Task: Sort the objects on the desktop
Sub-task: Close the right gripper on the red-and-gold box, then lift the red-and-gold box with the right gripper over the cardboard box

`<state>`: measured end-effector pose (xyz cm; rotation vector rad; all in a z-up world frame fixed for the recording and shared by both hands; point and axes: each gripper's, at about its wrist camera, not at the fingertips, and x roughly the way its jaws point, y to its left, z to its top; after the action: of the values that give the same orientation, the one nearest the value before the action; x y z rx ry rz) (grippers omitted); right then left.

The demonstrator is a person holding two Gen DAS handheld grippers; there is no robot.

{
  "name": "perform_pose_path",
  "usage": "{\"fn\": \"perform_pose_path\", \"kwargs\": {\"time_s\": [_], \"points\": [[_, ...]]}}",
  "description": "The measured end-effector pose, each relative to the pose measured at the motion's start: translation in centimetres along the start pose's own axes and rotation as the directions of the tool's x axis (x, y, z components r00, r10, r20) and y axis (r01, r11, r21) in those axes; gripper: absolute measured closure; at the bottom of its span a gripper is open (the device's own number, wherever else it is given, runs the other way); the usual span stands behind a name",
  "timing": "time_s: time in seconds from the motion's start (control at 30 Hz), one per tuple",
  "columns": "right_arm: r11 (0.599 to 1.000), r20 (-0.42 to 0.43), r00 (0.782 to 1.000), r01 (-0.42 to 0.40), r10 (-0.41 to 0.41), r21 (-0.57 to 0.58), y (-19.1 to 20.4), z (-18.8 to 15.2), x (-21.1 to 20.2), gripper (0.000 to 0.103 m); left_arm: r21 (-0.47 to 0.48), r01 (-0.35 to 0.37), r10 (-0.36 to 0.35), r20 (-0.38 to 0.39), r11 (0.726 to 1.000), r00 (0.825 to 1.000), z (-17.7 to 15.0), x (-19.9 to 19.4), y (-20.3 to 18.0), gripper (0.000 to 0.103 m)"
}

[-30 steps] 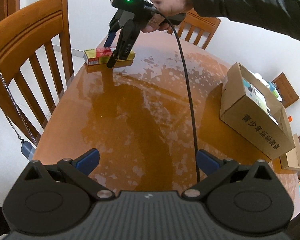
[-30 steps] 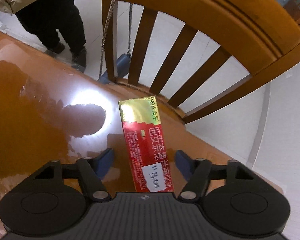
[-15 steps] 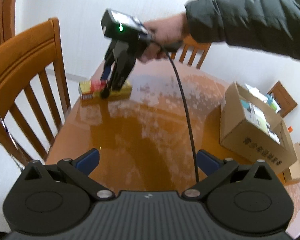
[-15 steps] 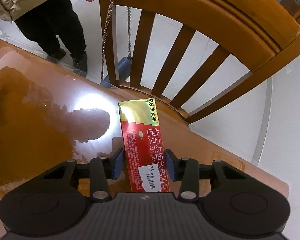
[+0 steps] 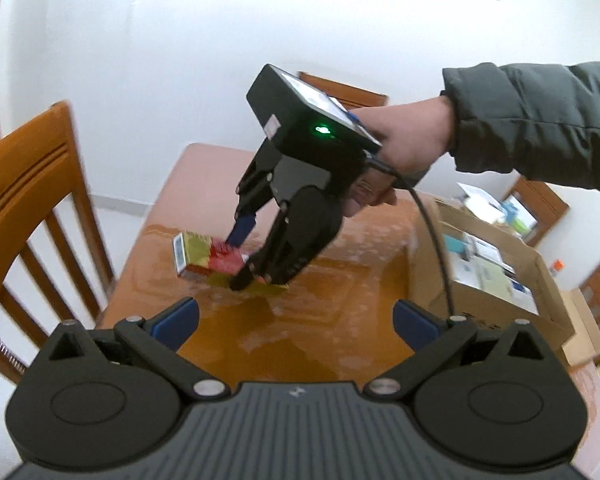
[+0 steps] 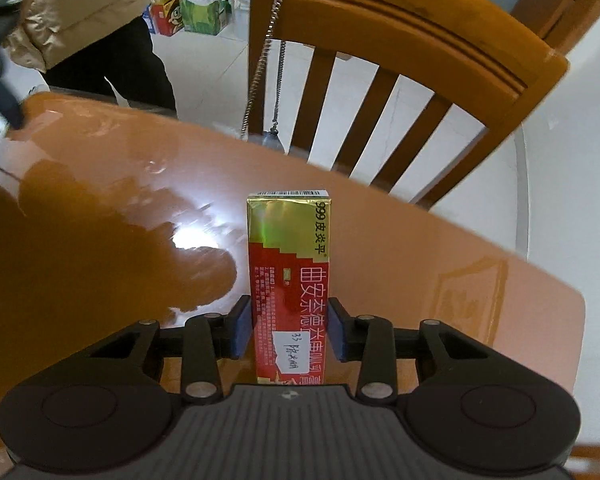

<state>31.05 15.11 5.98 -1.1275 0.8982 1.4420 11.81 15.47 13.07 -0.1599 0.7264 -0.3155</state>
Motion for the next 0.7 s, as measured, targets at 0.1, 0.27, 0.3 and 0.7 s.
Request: {"fn": "perform_pose_path", "kwargs": {"time_s": [0.1,0.27,0.3,0.7], "points": [[0.999,-0.004,1.0,0.025,-0.025,0.021,2.2,-1.8,-2.8,0.059,0.069,0.044,-0.044,0.0,0.997,0.999,0.6,-0.1,-2.1,0.0],[0.995,-0.006,0.997,0.08,-0.08,0.058,5.4,-4.8,-7.9,0.059,0.16,0.127,-0.129,0.005,0.979,0.992,1.9,-0.1,-6.4,0.0],[0.993,-0.011,0.995,0.095,-0.094,0.067,6.1,-5.5,-9.0,0.059,0.171,0.145,-0.148,0.003,0.974,0.989,2.1,-0.1,-7.4,0.0],[0.924,-0.121,0.959,0.281,-0.258,0.259,13.6,-17.0,-20.7,0.059,0.292,0.315,-0.312,-0.061,0.903,0.948,4.3,0.6,-19.0,0.0]]}}
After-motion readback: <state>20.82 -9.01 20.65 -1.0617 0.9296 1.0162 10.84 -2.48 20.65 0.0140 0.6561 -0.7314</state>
